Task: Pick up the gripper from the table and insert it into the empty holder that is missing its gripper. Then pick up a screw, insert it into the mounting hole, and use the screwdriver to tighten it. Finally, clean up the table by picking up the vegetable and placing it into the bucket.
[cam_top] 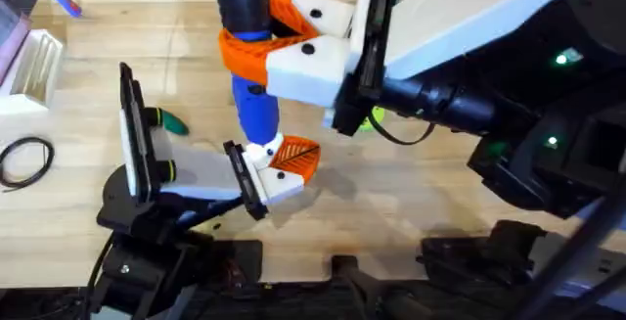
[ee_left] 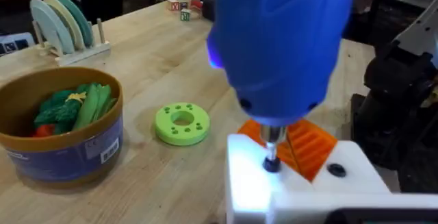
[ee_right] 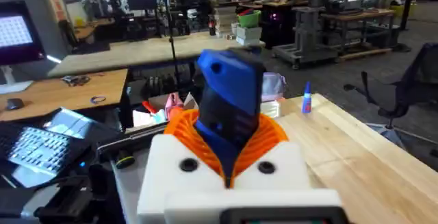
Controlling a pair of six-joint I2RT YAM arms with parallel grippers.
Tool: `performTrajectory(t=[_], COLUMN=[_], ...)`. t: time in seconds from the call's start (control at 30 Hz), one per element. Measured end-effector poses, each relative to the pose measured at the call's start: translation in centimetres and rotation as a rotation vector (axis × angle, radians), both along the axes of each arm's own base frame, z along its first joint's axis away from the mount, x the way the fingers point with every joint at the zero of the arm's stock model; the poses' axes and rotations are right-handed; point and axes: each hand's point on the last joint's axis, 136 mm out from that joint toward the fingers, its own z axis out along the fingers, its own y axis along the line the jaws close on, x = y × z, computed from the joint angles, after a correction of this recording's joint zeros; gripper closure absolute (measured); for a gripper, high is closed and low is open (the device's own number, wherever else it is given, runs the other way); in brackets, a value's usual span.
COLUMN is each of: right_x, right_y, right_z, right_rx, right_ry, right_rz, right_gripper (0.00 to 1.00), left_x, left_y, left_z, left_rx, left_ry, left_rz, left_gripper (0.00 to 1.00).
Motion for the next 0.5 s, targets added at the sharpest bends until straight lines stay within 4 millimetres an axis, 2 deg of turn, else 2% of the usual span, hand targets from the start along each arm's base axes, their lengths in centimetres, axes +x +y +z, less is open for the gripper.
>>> performTrajectory(t=[0.5], right_x=[0.05], right_y=[0.06], right_z=[-0.41], right_rx=[-0.014], right_ry=[0.011], right_rz=[0.000], right_gripper=[0.980], left_x=[0.00], left_y=[0.00], left_z=[0.00], left_rx=[0.000], left_ry=[0.000], left_rz=[0.000], left_gripper=[0.997])
